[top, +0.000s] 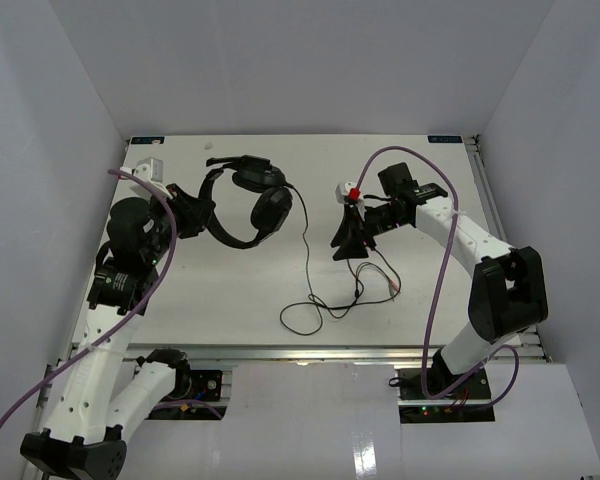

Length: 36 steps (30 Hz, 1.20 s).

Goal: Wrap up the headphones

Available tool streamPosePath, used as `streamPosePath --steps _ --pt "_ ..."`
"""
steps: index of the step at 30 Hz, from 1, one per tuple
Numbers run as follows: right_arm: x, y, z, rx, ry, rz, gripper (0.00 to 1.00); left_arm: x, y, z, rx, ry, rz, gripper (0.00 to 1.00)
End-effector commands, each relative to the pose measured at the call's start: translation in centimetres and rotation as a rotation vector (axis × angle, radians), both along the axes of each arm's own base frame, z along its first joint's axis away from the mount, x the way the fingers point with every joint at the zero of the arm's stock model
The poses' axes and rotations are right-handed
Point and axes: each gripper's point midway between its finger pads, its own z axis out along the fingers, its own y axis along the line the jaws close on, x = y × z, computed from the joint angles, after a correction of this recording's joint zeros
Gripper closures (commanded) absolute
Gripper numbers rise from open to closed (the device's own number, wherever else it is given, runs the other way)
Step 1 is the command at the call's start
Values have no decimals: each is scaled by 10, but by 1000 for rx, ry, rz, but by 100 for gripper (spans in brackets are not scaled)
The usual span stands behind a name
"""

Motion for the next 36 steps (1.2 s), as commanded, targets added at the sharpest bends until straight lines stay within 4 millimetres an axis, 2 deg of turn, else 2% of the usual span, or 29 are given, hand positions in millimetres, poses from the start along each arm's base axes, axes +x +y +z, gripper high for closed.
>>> streamPosePath --steps 1,3,6,9,12,15,16,19,22,23,26,28,31,36 --pt "8 4 13 30 -18 -8 51 -13 0 34 -21 -107 -19 100" --pt "6 4 16 47 -16 -1 50 -12 -1 33 -19 -102 -26 100" --pt "-1 7 29 107 -41 34 41 -11 -5 41 -20 -111 -46 100" --pt "-3 14 47 190 -116 54 19 -7 -8 56 -24 -131 -61 100" --pt "-11 25 60 235 -153 30 6 -3 -10 66 -27 -141 -67 100" --pt "-21 41 78 319 -237 67 10 -1 -8 79 -29 -160 -55 100" --pt "-25 46 78 321 -236 80 10 -1 -8 81 -32 -162 -53 100" --pt "-34 62 73 319 -243 109 10 1 -9 85 -46 -160 -53 100" --pt "-34 71 64 322 -228 81 9 2 -11 86 -73 -149 -50 100" --pt "-33 74 68 349 -249 81 8 3 -10 86 -80 -144 -43 100" --pt "-46 72 57 374 -175 98 2 8 -10 93 -122 -142 -26 100" --pt "-57 71 53 397 -166 124 3 11 -10 100 -156 -144 -13 100" --pt "-73 69 57 429 -151 157 12 19 -8 110 -205 -153 18 100" --pt "-94 71 55 430 -126 214 34 30 -11 125 -263 -178 23 100"
